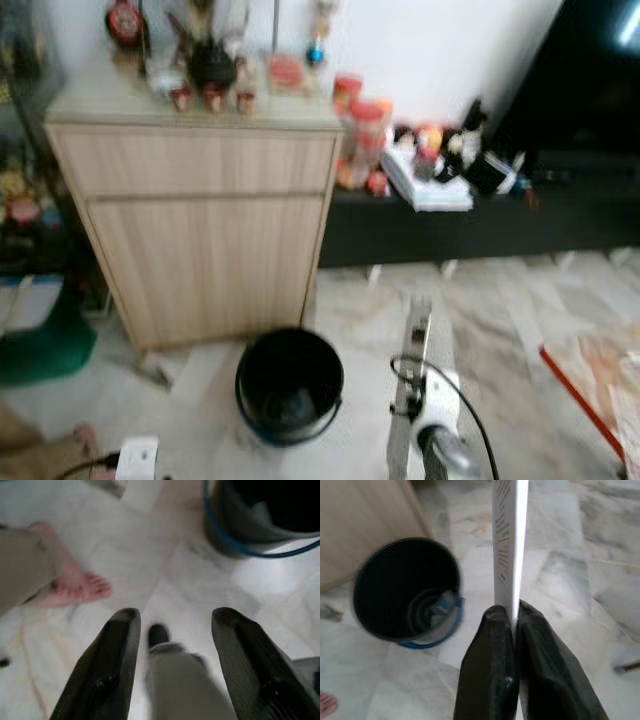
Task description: Picking trash to rubbish bin
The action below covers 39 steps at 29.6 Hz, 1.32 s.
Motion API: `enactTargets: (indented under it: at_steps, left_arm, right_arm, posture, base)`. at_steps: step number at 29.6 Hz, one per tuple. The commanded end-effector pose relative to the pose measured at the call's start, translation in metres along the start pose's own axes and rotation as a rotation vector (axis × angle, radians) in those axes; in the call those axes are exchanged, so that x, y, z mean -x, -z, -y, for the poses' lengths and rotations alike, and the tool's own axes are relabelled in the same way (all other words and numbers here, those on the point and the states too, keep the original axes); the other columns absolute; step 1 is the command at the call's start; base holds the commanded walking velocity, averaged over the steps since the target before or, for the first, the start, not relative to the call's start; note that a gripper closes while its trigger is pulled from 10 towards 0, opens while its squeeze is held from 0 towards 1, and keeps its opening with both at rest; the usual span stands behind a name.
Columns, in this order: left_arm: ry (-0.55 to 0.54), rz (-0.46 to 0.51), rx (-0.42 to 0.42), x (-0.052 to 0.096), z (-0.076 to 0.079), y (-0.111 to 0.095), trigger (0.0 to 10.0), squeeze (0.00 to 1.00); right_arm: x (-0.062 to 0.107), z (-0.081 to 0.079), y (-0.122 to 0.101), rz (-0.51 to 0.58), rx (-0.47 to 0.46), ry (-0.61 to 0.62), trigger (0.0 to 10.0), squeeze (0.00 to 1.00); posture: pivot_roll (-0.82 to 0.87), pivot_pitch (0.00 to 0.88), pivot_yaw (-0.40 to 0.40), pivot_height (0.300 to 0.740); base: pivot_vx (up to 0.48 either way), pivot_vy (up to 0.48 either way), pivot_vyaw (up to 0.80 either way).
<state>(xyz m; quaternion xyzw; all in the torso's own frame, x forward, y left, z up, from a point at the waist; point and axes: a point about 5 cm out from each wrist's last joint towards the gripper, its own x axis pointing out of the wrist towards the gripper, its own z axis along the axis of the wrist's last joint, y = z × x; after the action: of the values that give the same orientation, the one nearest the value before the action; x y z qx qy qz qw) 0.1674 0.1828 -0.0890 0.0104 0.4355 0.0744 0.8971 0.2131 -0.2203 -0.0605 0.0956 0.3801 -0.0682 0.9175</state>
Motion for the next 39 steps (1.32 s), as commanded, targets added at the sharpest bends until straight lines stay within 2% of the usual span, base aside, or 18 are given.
enactTargets:
  at_steps: [1,9,15,39]
  left_arm:
    - [0.014,-0.019,-0.009,0.0007,0.0051,0.0036,10.0,0.0]
    - [0.012,-0.016,-0.003,0.0004,0.0048,0.0023,10.0,0.0]
    - [0.009,-0.021,0.0,0.0009,0.0046,0.0043,10.0,0.0]
    - [0.009,-0.021,0.003,0.0008,0.0047,0.004,10.0,0.0]
  right_arm:
    - [-0.0014,0.0012,-0.0089,0.023,0.018,0.0,10.0,0.0]
    - [-0.0018,0.0002,-0.0107,0.028,0.03,-0.001,10.0,0.0]
    - [-0.0018,0.0003,-0.0107,0.029,0.031,0.0,10.0,0.0]
    - [-0.0021,0.0002,-0.0109,0.027,0.011,0.007,10.0,0.0]
  posture:
    - [-0.06,0.0,-0.163,0.74]
    - [-0.06,0.0,-0.168,0.74]
    - [-0.06,0.0,-0.17,0.74]
    - [-0.05,0.0,-0.171,0.74]
  base:
    - [0.296,0.0,0.0]
    - [0.299,0.0,0.0]
    - [0.3,0.0,0.57]
    - [0.301,0.0,0.0]
